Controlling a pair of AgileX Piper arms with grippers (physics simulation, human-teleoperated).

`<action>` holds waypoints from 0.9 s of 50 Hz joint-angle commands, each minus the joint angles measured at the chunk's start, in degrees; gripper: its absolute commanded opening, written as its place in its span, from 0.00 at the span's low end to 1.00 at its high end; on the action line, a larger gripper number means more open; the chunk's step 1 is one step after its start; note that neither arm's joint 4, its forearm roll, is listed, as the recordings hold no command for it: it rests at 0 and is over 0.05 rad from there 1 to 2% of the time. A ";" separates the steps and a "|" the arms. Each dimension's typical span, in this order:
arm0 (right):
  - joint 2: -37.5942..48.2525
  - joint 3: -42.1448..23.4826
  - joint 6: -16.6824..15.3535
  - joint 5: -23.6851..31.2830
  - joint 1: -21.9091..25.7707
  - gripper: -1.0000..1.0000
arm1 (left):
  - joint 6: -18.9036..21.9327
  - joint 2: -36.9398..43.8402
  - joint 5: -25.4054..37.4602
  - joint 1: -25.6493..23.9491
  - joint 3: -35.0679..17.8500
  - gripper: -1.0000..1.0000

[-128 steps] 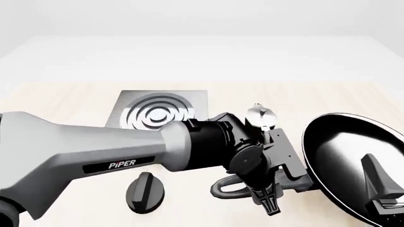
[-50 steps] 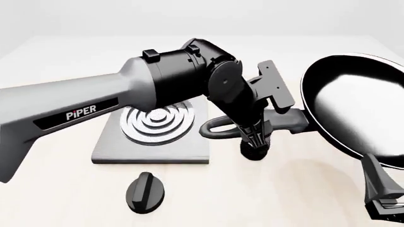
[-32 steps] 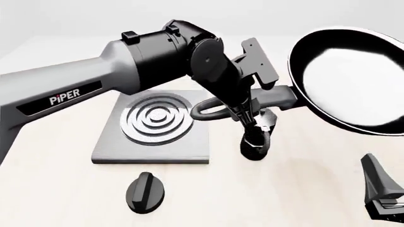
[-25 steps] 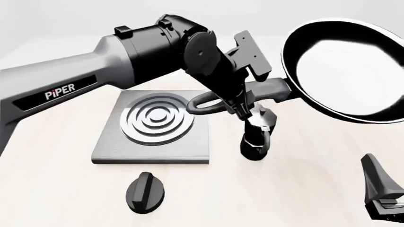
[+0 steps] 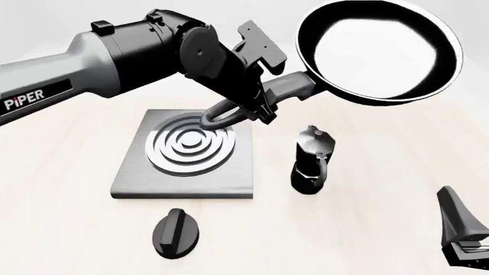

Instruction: Put the frying pan on the stove.

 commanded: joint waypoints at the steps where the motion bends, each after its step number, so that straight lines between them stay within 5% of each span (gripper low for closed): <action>1: 0.00 0.00 0.02 0.00 0.00 1.00 | -1.16 -4.96 -2.74 3.89 2.81 0.00; 16: 0.48 0.14 -0.13 -0.76 -0.10 1.00 | -3.44 -10.36 -3.69 9.37 7.90 0.00; 33: 0.12 0.04 -0.16 -0.34 -0.11 1.00 | -11.86 -20.21 -6.96 13.91 22.39 0.00; 45: 0.10 0.01 -0.17 -0.29 -0.11 1.00 | -13.35 -24.29 -8.47 18.94 29.21 0.00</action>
